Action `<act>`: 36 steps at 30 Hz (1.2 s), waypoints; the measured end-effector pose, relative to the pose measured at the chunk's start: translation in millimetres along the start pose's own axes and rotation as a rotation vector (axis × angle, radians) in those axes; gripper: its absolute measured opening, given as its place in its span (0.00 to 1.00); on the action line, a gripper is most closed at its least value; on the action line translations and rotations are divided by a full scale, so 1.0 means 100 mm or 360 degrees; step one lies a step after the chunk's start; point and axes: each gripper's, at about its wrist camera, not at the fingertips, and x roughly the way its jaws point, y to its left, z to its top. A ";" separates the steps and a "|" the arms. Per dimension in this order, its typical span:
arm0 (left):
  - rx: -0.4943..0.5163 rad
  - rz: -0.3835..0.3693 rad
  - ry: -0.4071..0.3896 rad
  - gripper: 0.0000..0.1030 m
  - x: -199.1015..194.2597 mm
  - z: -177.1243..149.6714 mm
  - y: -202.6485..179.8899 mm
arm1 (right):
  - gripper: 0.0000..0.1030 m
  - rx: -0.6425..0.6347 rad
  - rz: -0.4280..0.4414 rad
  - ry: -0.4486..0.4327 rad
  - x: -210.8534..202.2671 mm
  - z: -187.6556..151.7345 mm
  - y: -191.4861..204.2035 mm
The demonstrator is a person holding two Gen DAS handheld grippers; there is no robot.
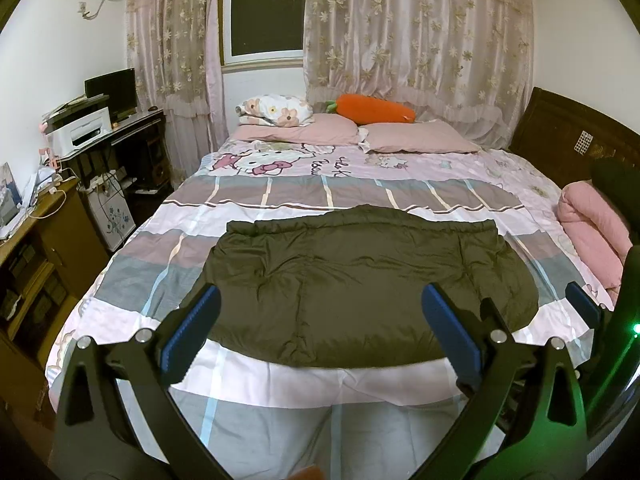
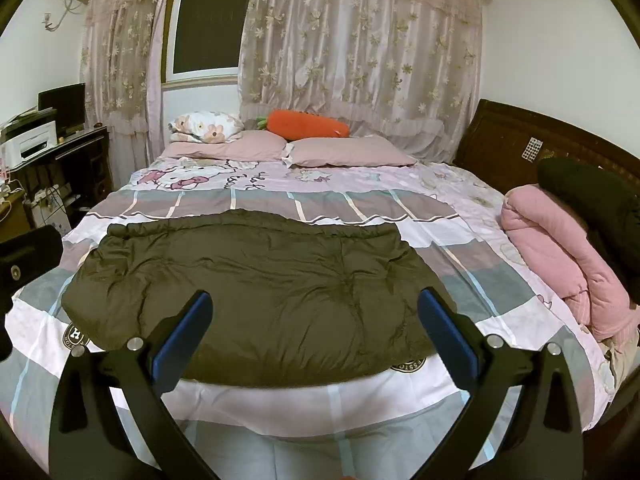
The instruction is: Fold large clothes
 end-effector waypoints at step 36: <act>0.0040 -0.0005 0.0002 0.98 0.02 0.02 0.06 | 0.99 -0.0022 0.0007 -0.0001 0.00 -0.02 0.00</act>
